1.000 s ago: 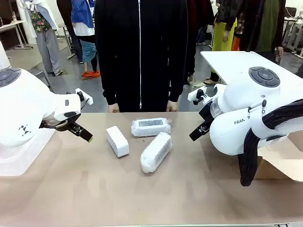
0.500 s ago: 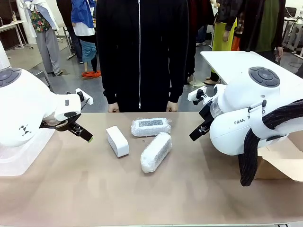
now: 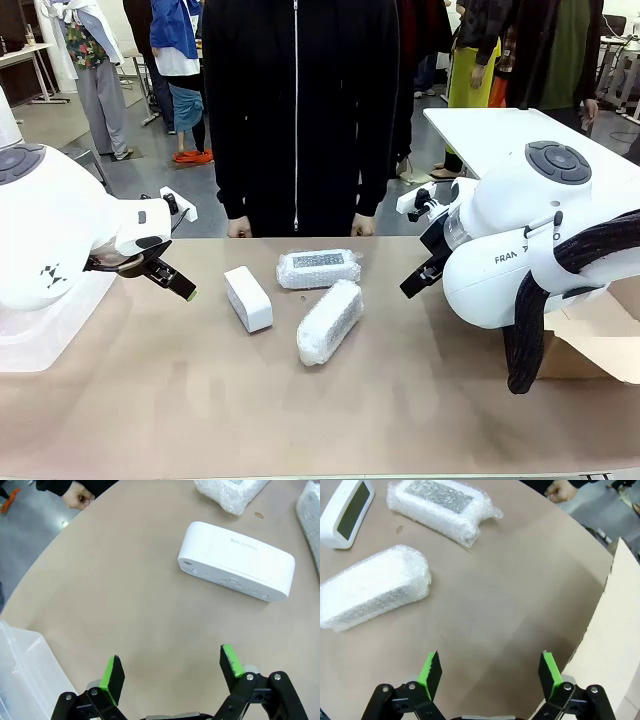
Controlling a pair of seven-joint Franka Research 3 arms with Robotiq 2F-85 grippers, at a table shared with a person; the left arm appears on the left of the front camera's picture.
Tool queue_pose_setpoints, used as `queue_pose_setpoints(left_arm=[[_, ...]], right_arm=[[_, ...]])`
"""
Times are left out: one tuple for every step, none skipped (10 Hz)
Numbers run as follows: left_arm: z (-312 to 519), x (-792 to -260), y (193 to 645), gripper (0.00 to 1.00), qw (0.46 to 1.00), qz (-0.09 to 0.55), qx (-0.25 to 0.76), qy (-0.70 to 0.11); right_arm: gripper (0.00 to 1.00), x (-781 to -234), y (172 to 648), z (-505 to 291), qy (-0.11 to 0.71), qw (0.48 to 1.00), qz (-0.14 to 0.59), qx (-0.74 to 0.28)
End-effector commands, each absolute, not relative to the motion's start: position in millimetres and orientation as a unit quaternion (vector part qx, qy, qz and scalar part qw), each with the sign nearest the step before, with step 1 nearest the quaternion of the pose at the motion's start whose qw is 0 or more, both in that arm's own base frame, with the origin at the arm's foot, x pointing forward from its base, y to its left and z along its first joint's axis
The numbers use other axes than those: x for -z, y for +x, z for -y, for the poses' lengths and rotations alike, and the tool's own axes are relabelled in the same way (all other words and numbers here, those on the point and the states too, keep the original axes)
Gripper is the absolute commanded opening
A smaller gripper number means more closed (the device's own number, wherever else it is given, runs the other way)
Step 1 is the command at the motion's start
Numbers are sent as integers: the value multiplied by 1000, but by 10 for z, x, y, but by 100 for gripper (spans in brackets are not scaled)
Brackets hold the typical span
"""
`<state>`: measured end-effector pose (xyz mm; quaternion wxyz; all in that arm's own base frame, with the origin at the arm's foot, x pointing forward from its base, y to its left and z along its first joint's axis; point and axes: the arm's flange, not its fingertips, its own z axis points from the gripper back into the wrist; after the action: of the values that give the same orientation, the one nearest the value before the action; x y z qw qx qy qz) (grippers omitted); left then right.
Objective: Separate and place wrapped and unwrapped clocks.
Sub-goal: Pick up the Digital clock indicated by the person.
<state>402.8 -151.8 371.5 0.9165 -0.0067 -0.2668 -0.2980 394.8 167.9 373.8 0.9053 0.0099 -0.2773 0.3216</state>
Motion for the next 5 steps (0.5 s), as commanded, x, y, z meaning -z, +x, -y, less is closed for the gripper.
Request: queue_pose_setpoints(left_arm=[[1507,-3715,4032,100,917,267,297,-7],[1507,-3715,4032,100,917,267,297,-7],[1507,-3715,4032,100,917,267,297,-7],[1519,-3715,4028,100,916,267,298,-7],[1546,-4058,3975,100,908,291,301,-34]], right_arm=[[100,-3738,3948,-1678,10,905,277,-321],[100,-3738,3948,-1678,10,905,277,-321],[100,-3738,3948,-1678,10,905,277,-321],[100,-3738,3948,-1679,10,905,277,-322],[100,-4130,3941,-1642,36,888,296,-349]])
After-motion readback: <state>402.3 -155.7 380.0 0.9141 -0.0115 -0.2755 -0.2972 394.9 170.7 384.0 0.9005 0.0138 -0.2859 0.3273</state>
